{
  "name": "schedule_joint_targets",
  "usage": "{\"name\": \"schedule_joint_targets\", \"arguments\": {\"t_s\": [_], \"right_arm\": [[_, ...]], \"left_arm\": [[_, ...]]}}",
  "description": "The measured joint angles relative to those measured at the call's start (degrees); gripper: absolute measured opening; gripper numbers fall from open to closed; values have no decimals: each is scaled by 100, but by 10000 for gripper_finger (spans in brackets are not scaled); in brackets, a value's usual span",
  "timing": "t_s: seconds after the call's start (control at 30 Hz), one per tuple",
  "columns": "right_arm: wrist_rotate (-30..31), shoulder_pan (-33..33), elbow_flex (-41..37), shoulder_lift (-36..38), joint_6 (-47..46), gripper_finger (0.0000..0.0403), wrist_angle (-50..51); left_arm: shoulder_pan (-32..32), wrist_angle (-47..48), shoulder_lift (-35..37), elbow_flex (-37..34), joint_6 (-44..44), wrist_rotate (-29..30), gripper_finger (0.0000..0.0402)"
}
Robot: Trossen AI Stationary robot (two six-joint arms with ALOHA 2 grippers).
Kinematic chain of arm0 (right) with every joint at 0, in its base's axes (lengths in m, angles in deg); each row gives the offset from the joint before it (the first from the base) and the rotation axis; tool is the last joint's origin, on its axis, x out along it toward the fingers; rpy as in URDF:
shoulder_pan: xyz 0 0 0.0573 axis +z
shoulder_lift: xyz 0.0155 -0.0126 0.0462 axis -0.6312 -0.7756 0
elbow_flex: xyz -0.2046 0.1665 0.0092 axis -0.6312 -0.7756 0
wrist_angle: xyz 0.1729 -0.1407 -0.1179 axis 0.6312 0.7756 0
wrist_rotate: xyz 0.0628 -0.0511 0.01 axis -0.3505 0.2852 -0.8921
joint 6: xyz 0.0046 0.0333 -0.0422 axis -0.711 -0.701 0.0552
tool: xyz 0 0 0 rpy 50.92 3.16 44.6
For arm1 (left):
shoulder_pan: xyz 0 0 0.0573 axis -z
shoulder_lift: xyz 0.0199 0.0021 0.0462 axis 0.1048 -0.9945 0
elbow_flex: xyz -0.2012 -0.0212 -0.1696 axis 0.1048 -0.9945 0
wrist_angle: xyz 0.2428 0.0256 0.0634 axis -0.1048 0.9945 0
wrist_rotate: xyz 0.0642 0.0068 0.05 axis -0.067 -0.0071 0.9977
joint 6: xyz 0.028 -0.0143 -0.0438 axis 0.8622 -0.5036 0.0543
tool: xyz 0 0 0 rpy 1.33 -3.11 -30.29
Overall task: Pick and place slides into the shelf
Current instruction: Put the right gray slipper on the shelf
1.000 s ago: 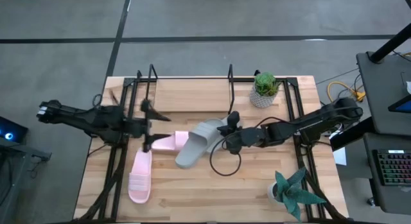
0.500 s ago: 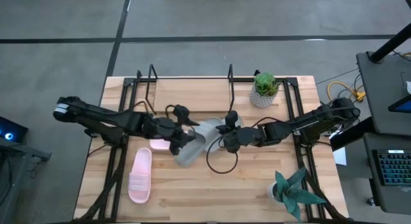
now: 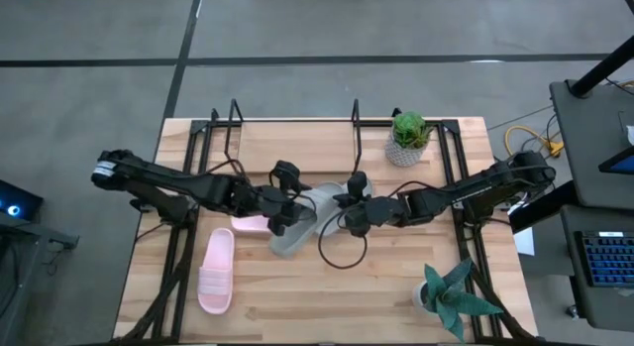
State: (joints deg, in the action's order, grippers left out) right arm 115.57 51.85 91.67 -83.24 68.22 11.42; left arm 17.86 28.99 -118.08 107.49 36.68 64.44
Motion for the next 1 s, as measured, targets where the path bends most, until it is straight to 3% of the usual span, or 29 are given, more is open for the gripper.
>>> {"name": "schedule_joint_targets", "arguments": {"t_s": [0.23, 0.57, 0.77, 1.0], "right_arm": [[2, -2, 0, 1, 1, 30, -38], [30, 0, 2, 7, 61, 29, -130], [55, -4, 0, 11, 36, 35, -156], [458, 3, 18, 50, -350, 116, -378]], "left_arm": [[-38, -4, -28, -9, 102, 141, 160], [-91, -259, -115, -34, 571, 212, 11], [-93, -273, -142, -39, 535, 462, 3], [-102, -256, 68, -44, 548, 520, 1]]}}
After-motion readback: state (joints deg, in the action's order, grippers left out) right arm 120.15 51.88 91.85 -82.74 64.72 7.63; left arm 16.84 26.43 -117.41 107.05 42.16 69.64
